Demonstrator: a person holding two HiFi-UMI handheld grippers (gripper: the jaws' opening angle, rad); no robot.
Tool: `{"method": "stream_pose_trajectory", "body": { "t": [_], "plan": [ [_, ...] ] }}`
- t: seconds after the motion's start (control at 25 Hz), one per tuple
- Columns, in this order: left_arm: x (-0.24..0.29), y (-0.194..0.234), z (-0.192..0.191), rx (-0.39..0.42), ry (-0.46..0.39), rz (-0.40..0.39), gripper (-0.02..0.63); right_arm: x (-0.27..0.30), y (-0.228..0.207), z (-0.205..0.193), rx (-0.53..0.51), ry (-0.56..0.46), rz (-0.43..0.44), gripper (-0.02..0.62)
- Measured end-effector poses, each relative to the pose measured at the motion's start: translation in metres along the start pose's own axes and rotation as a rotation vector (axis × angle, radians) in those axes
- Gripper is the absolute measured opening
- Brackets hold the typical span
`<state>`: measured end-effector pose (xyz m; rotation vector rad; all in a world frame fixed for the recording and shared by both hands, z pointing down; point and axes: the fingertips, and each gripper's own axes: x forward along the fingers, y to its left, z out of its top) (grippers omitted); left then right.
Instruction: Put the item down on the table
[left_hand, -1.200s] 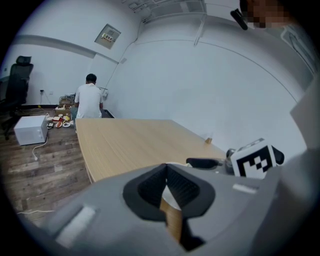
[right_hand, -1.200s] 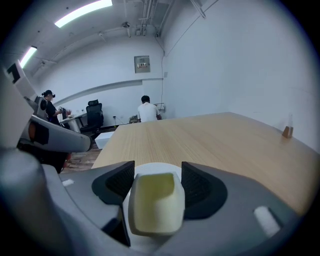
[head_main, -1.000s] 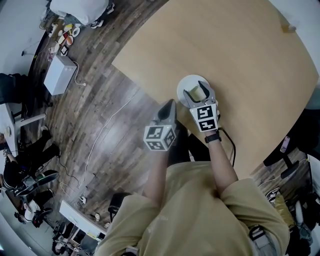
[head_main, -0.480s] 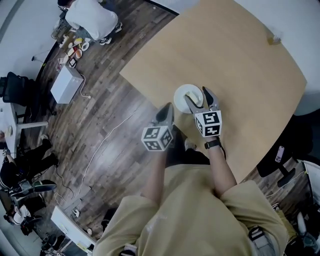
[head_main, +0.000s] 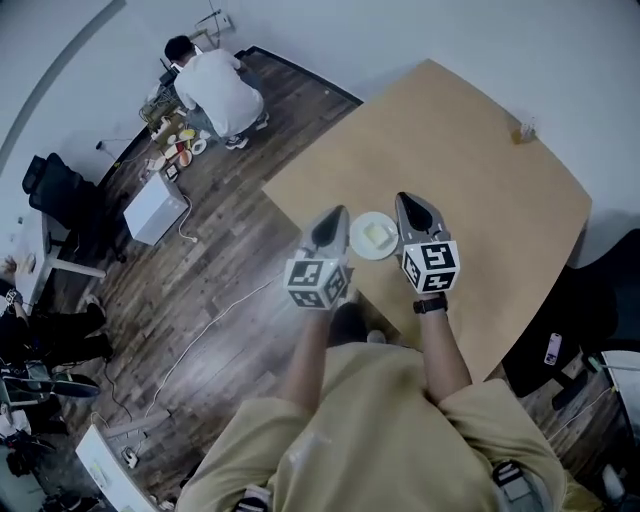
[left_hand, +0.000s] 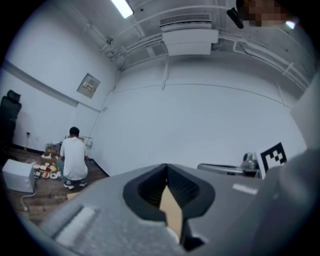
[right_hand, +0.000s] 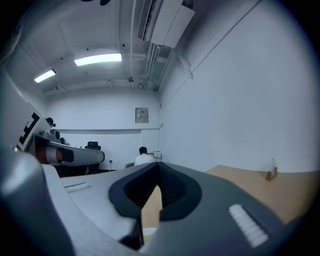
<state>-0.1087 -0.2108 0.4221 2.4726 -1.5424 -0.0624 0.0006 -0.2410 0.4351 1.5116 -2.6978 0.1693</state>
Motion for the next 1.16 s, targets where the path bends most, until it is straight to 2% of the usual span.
{"method": "stream_pose_trajectory", "body": {
  "t": [0.12, 0.24, 0.6, 0.88, 1.16],
  "plan": [
    [-0.010, -0.018, 0.017, 0.101, -0.040, 0.002, 0.002, -0.016, 0.008, 0.017, -0.012, -0.054, 0.015, 0.005],
    [-0.016, -0.030, 0.019, 0.192, -0.045, 0.012, 0.003, -0.028, 0.011, 0.024, -0.048, -0.057, -0.010, 0.005],
    [-0.017, -0.050, 0.007, 0.181, -0.055, -0.028, 0.003, -0.049, -0.002, 0.019, -0.061, -0.052, -0.054, 0.005],
    [-0.008, -0.042, 0.003, 0.172, -0.032, -0.053, 0.002, -0.042, -0.011, 0.018, -0.057, -0.047, -0.088, 0.005],
    [0.026, -0.036, -0.019, 0.163, 0.022, -0.084, 0.002, -0.020, -0.035, -0.006, -0.038, 0.003, -0.112, 0.005]
  ]
}}
